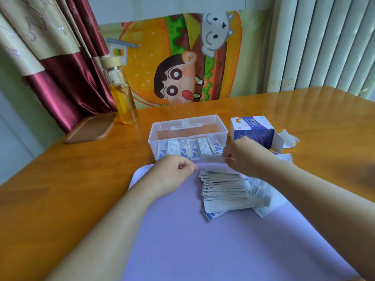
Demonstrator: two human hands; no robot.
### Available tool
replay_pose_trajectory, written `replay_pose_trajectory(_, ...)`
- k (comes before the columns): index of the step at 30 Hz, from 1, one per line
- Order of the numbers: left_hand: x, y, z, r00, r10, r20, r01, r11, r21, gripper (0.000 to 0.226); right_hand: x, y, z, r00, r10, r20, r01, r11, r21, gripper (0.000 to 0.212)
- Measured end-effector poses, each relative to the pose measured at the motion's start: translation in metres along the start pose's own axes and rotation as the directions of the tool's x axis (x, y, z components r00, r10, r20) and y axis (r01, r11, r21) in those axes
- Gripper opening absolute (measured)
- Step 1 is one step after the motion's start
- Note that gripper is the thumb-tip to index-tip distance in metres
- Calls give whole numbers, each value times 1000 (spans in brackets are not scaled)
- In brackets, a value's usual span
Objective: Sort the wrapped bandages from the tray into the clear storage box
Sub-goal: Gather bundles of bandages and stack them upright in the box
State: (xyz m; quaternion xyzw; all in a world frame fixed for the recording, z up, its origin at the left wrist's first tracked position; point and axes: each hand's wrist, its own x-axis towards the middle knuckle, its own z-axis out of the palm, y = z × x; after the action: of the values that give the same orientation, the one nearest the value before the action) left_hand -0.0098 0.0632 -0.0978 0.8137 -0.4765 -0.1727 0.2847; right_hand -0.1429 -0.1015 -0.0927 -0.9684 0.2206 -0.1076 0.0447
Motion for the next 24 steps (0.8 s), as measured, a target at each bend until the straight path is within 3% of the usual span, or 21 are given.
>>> replay_pose_trajectory(2,0,0,-5,998,-57,38,61,992,-113,14,4,-4,-9,989,41,-140,-23,992,126,15)
replay_pose_trajectory(3,-1,4,-4,994,-78,75,96,957,-274,16,3,-12,-14,981,64,-181,-26,978,208,14)
replay_pose_trajectory(4,-3,11,-1,988,-98,119,143,868,-475,20,1,-23,-17,975,82,-205,-22,960,280,13)
replay_pose_trajectory(6,-6,27,6,981,-100,167,194,586,-786,22,-3,-48,-19,973,69,-221,8,944,330,14)
replay_pose_trajectory(9,-6,38,15,980,-155,125,171,337,-926,22,-6,-70,-15,984,-18,-180,76,944,322,13)
replay_pose_trajectory(12,-4,28,12,969,-222,112,168,255,-952,32,-5,-63,-14,989,-15,-144,85,868,490,15)
replay_pose_trajectory(15,-8,21,14,975,-161,151,193,286,-939,27,-4,-50,-5,983,125,-133,4,713,701,17)
replay_pose_trajectory(18,-9,18,21,980,-105,168,197,468,-861,20,-1,-41,4,977,211,-25,-102,570,816,33)
replay_pose_trajectory(20,-9,18,24,983,-85,165,185,529,-828,20,-1,-37,7,979,191,67,-156,497,853,37)
replay_pose_trajectory(24,-11,18,25,983,-86,162,183,511,-840,24,0,-29,10,976,156,149,-196,353,915,33)
